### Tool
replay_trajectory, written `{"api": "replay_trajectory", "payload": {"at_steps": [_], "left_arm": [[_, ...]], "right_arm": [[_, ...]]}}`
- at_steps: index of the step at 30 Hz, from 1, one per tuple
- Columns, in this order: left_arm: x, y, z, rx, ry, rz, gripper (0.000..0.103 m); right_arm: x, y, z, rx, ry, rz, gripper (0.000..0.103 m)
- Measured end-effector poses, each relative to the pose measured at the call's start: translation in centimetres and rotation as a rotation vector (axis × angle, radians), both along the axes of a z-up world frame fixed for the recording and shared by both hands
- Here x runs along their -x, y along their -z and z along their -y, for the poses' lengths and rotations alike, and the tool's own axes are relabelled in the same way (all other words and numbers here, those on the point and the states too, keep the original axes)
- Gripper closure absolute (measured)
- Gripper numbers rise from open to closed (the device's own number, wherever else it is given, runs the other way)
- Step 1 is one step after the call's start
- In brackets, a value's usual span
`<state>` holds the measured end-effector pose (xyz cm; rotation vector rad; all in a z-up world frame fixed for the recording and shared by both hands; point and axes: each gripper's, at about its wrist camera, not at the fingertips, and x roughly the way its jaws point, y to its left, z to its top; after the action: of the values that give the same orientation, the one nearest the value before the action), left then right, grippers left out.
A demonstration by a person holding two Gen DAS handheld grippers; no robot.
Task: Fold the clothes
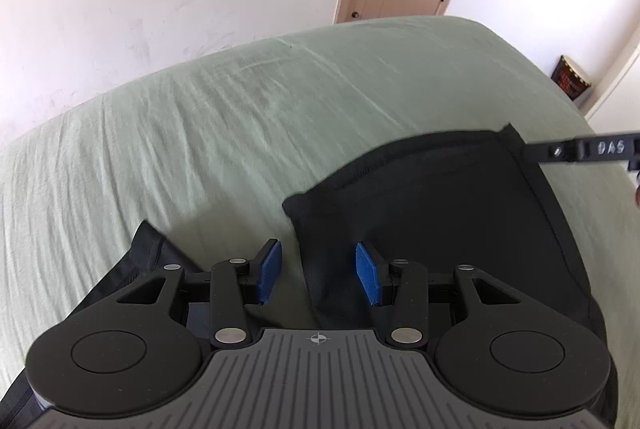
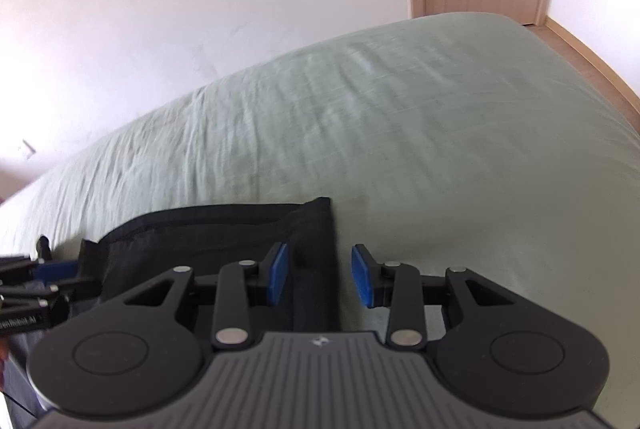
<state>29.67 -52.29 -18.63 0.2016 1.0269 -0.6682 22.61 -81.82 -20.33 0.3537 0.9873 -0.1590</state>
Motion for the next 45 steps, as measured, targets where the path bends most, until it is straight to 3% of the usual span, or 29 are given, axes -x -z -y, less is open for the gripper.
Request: {"api": "replay_trajectory", "payload": {"at_steps": [1,4,5,10,12,14,19,21,23,30,33,35,36,37,39,42,45], "left_arm": [[-0.2,0.0,0.1,-0.004,-0.003,0.004,0.063],[-0.7,0.1,0.3,-0.018,-0.02,0.012,0.063],[-0.9,0.1,0.3,-0.025,-0.025,0.016,0.063],[-1.4,-0.2,-0.3,-0.03,-0.031,0.019,0.063],[-1.6,-0.1,-0.5,-0.027,-0.019,0.012,0.058],[-1.7,0.1,-0.3,-0.031,-0.011,0.012,0.056],[-1.8,0.0,0.5,-0.027,-0.009,0.026,0.053],[-1.7,-0.1,0.5,-0.033,-0.004,0.029,0.053],[-1.7,-0.4,0.0,-0.036,-0.007,0.037,0.053],[-2.1,-0.1,-1.1,-0.026,-0.034,0.003,0.05],[-1.8,-0.1,-0.3,-0.034,-0.02,0.02,0.048],[-1.6,-0.1,-0.1,-0.014,-0.008,0.009,0.049],[-1.6,-0.1,0.0,-0.008,-0.004,0.006,0.049],[-1.6,-0.1,0.2,-0.006,-0.002,0.005,0.051],[-1.5,-0.1,0.4,-0.002,0.0,0.003,0.074],[-2.0,-0.2,0.1,0.035,-0.024,-0.016,0.097],[-1.9,-0.8,0.3,0.057,-0.027,0.016,0.099]], "right_arm": [[-0.3,0.1,-0.2,0.011,-0.007,-0.004,0.066],[-0.9,0.4,-0.5,0.031,-0.022,-0.016,0.091],[-1.0,0.5,-0.5,0.033,-0.025,-0.019,0.095],[-1.1,0.2,0.1,0.035,-0.017,-0.007,0.096],[-1.2,0.1,0.5,0.038,-0.007,-0.004,0.096],[-1.3,0.1,0.9,0.066,0.01,-0.001,0.102],[-1.3,0.5,1.7,0.026,0.033,0.005,0.102],[-0.8,0.2,2.1,0.004,0.033,0.026,0.097],[-0.3,-0.2,2.9,-0.051,0.042,0.042,0.072],[-0.8,0.7,2.4,-0.079,0.007,0.008,0.072],[-1.3,1.1,1.4,-0.043,-0.017,0.002,0.073],[-1.4,1.0,1.1,-0.038,-0.028,-0.001,0.089],[-1.5,1.0,1.1,-0.038,-0.033,-0.004,0.091],[-1.5,0.9,1.1,-0.034,-0.036,-0.005,0.095],[-1.6,0.9,1.0,-0.021,-0.04,-0.002,0.1],[-1.7,0.7,1.0,-0.004,-0.037,0.006,0.102],[-1.7,0.3,1.1,0.009,-0.028,0.018,0.102]]}}
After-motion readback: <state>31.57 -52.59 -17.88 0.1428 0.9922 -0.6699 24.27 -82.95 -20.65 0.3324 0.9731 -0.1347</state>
